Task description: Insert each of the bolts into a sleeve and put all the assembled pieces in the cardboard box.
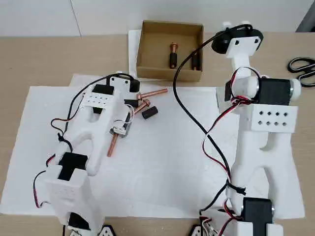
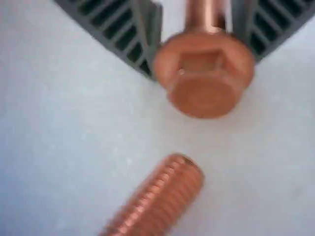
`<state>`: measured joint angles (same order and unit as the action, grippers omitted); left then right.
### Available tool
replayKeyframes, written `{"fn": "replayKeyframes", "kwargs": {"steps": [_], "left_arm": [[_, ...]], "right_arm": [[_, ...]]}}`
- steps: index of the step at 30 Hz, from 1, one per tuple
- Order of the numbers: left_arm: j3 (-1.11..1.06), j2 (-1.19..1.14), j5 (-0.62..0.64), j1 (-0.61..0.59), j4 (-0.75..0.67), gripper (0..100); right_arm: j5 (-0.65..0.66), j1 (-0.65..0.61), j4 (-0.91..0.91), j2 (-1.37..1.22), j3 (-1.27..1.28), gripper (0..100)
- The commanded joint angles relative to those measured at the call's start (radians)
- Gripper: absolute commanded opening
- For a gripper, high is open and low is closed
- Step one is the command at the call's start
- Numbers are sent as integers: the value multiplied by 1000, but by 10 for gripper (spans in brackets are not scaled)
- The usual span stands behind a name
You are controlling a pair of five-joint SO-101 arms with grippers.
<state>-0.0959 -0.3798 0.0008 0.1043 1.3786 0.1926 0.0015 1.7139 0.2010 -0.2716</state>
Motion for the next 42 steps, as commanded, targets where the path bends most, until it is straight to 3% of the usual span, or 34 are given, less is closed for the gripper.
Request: {"fn": "replayKeyframes", "kwargs": {"steps": [1, 5, 12, 18, 24, 28, 37, 42], "left_arm": [[1, 9, 14, -5, -23, 35], [13, 83, 58, 8, 12, 18], [185, 198, 61, 38, 215, 18], [348, 249, 14, -18, 371, 18], [383, 400, 3, -140, 376, 18], [383, 540, 3, -150, 376, 18], [308, 747, -2, -150, 373, 17], [206, 832, 0, -146, 310, 5]], "right_arm": [[5, -1, 4, 42, -44, 3], [5, -1, 4, 42, -44, 3], [5, -5, 2, 42, -44, 3], [5, -5, 5, 73, -46, 3], [12, -5, 4, 360, -41, 3], [14, -5, 5, 492, -25, 3], [14, -5, -15, 746, 358, 3], [12, -5, -176, 860, 532, 3]]}}
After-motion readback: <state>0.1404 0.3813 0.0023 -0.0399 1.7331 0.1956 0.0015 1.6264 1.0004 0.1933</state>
